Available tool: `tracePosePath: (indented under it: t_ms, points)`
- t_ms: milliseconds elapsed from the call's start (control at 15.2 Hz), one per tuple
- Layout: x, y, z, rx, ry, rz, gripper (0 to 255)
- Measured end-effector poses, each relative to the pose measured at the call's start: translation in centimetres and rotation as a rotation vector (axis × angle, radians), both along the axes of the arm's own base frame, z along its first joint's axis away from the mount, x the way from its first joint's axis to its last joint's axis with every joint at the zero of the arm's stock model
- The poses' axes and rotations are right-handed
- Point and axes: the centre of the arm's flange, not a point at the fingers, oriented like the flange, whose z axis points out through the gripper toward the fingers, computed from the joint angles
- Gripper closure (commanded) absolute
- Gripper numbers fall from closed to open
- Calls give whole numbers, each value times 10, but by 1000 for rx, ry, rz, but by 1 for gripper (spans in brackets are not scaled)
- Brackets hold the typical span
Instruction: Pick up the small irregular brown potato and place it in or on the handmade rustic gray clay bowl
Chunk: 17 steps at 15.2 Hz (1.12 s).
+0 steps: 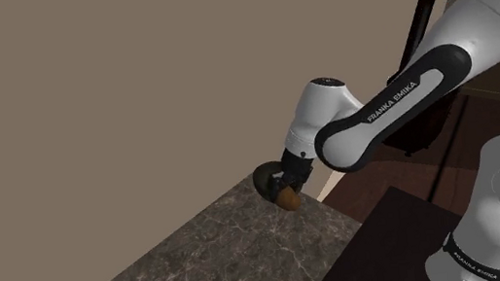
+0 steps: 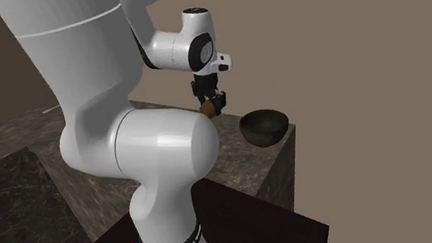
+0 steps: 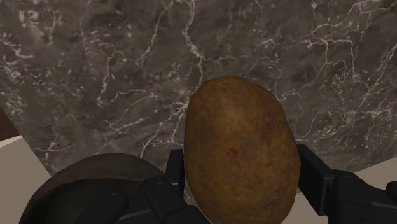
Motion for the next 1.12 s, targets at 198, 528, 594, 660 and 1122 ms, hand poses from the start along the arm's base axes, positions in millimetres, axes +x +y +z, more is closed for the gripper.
tracePosePath:
  t_ms: [198,528,594,660,1122]
  points:
    - [11,-11,7,0,0,-2,255]
    - [53,-54,11,0,1,-1,255]
    - [63,-61,11,0,1,-2,255]
    - [73,-73,10,0,1,-3,255]
    - [135,-138,10,0,0,-2,255]
